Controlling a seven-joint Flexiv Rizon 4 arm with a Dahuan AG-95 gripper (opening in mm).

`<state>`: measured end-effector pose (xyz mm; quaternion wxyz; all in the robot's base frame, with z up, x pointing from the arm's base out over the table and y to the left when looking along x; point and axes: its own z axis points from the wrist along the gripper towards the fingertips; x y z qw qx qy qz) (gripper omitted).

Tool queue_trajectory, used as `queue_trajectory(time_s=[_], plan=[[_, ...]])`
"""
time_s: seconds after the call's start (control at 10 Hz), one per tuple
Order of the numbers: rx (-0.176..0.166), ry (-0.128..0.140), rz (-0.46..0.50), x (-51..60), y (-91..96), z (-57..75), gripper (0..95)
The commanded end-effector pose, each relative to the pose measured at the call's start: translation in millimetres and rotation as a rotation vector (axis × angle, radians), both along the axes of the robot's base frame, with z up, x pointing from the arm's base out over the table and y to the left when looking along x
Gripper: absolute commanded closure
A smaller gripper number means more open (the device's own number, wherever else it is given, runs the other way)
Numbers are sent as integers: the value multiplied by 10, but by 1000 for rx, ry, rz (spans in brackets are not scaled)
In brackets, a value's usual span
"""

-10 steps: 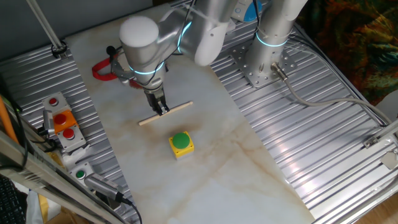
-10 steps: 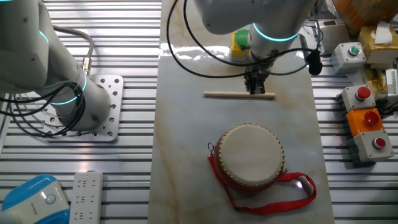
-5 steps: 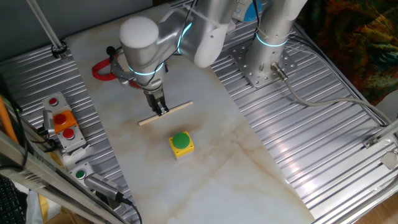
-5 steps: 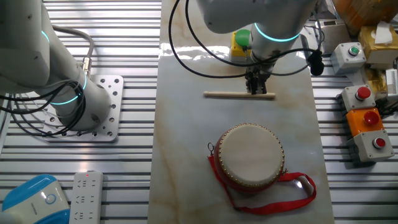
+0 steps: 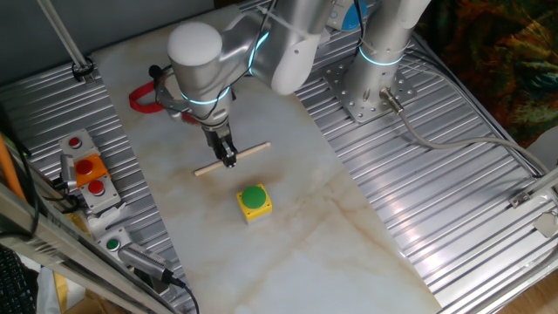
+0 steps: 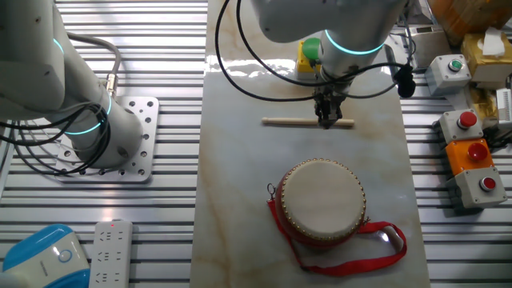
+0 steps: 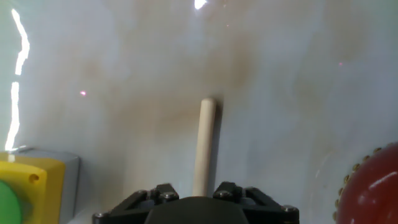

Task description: Play the drum

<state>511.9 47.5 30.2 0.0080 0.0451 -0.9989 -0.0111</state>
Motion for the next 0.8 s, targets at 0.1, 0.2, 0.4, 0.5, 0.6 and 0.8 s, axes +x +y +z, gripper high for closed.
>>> queue_trajectory(time_s=[0.1, 0.2, 0.4, 0.5, 0.6, 0.8], plan=[[-1, 2, -2, -12, -5, -18, 570], [0, 1, -3, -14, -5, -25, 570], [0, 1, -3, -14, -5, -25, 570], [0, 1, -3, -14, -5, -25, 570], [0, 1, -3, -14, -5, -25, 570], [0, 1, -3, -14, -5, -25, 570]])
